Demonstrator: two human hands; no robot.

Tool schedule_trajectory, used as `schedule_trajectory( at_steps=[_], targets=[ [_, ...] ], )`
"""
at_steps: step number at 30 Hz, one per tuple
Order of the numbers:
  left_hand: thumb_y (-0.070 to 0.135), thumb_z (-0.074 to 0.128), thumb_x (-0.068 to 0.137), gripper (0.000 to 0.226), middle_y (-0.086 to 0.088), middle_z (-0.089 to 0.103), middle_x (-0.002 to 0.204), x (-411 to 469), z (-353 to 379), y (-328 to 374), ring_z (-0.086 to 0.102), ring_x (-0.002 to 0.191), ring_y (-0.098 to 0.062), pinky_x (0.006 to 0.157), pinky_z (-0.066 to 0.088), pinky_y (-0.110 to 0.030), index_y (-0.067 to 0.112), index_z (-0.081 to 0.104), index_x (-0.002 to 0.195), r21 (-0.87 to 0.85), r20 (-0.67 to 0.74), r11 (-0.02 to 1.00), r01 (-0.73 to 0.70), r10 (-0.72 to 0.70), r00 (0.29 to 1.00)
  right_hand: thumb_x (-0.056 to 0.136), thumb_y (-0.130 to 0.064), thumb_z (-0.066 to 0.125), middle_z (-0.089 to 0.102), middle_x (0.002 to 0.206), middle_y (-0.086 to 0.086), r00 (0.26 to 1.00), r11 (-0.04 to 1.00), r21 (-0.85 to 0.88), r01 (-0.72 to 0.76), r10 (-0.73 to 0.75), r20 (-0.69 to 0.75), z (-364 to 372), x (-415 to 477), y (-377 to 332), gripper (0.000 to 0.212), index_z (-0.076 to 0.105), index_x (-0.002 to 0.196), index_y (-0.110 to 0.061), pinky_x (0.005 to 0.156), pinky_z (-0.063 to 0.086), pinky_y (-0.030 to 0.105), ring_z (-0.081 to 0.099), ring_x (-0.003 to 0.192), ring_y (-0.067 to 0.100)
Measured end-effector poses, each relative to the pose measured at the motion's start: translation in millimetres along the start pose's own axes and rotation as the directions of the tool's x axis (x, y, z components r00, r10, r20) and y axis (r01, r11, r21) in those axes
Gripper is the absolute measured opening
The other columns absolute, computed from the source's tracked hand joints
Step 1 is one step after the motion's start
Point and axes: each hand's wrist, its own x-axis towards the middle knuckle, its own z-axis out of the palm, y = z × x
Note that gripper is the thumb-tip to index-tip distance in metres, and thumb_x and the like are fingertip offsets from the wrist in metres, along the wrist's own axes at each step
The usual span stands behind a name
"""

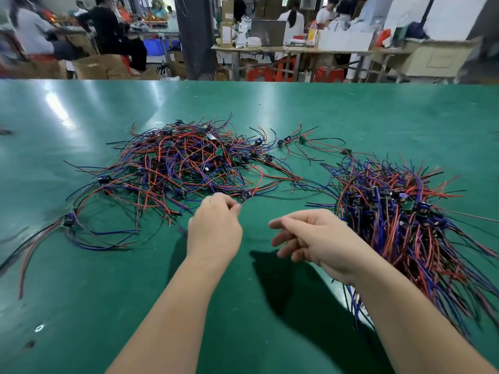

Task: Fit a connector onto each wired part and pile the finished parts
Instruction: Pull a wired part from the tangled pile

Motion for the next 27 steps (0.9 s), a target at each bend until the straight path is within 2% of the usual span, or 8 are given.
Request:
schedule_trajectory(
  at_steps=[2,4,8,13,18,22,24,27],
  targets=[
    [0.019,0.052,0.096,0.015,0.006,0.056,0.075,-4.3,-1.1,9.8,0.051,0.068,-0.011,0.065,0.036,-0.024,0.021,0.054,0.081,-0.295,0.056,0.955,-0.023,0.041,0.998,0.100,-0.022,0.045,0.068,0.072,0.007,1.000,0.998,0.059,-0.015,0.015,0.011,2.7,0.6,4.5,0.024,0.064,0.098,-0.006,0.042,0.039,0.016,0.057,0.049,0.013],
    [0.015,0.052,0.097,0.020,0.009,0.057,0.066,-10.2,-4.9,20.1,0.046,0.054,-0.004,0.055,0.038,-0.018,0.021,0.056,0.077,-0.519,0.159,0.855,0.010,0.086,0.984,0.092,-0.023,0.055,0.069,0.081,0.006,0.999,0.981,0.189,0.049,-0.051,0.009,2.4,0.8,5.9,0.019,0.062,0.106,-0.012,0.044,0.038,0.016,0.056,0.051,0.012],
    [0.013,0.052,0.096,0.019,0.012,0.062,0.059,-19.6,-12.1,32.1,0.040,0.044,-0.001,0.047,0.036,-0.011,0.015,0.060,0.079,-0.700,0.345,0.704,0.116,0.191,0.919,0.068,-0.021,0.066,0.062,0.092,0.005,0.953,0.895,0.328,0.303,-0.278,-0.121,-8.4,-0.3,1.6,0.040,0.065,0.108,-0.020,0.048,0.039,0.015,0.057,0.056,0.010],
    [0.018,0.055,0.091,0.015,0.007,0.062,0.063,-25.2,-18.2,36.1,0.035,0.039,-0.004,0.046,0.035,-0.017,0.010,0.063,0.081,-0.764,0.463,0.606,0.221,0.278,0.841,0.071,-0.018,0.066,0.070,0.085,0.006,0.931,0.849,0.384,0.363,-0.343,-0.123,-18.6,-1.7,-0.2,0.023,0.072,0.092,-0.013,0.050,0.037,0.015,0.053,0.058,0.010],
    [0.025,0.059,0.078,0.017,0.005,0.058,0.061,-27.1,-25.1,38.3,0.037,0.032,0.001,0.040,0.045,-0.015,0.011,0.067,0.081,-0.768,0.614,0.430,0.474,0.287,0.735,0.066,-0.020,0.068,0.069,0.070,0.006,0.943,0.826,0.455,0.332,-0.300,-0.145,-17.2,-2.9,-2.9,0.010,0.076,0.070,-0.015,0.048,0.042,0.017,0.055,0.049,0.010],
    [0.030,0.060,0.076,0.021,0.002,0.061,0.058,-27.4,-27.7,37.9,0.050,0.035,-0.002,0.042,0.050,-0.018,0.016,0.074,0.070,-0.710,0.694,0.430,0.557,0.296,0.656,0.059,-0.022,0.071,0.062,0.056,-0.001,0.951,0.830,0.464,0.310,-0.258,-0.173,-14.4,-4.7,-5.7,0.012,0.071,0.065,-0.012,0.044,0.044,0.015,0.054,0.041,0.006],
    [0.040,0.062,0.073,0.028,-0.002,0.067,0.063,-27.0,-24.8,38.4,0.060,0.043,-0.008,0.044,0.052,-0.022,0.014,0.072,0.072,-0.702,0.687,0.467,0.538,0.243,0.685,0.062,-0.020,0.071,0.059,0.051,-0.001,0.949,0.849,0.433,0.304,-0.231,-0.214,-15.5,-3.7,-4.2,0.015,0.067,0.071,-0.010,0.039,0.042,0.013,0.054,0.039,0.008],
    [0.043,0.078,0.062,0.040,-0.003,0.071,0.084,-26.3,-17.7,38.1,0.068,0.065,-0.014,0.052,0.054,-0.027,0.015,0.066,0.088,-0.754,0.557,0.519,0.402,0.181,0.811,0.074,-0.015,0.073,0.061,0.052,0.003,0.930,0.900,0.299,0.317,-0.234,-0.282,-17.5,-0.6,0.6,0.013,0.062,0.073,-0.008,0.036,0.040,0.016,0.056,0.038,0.014]
  ],
)
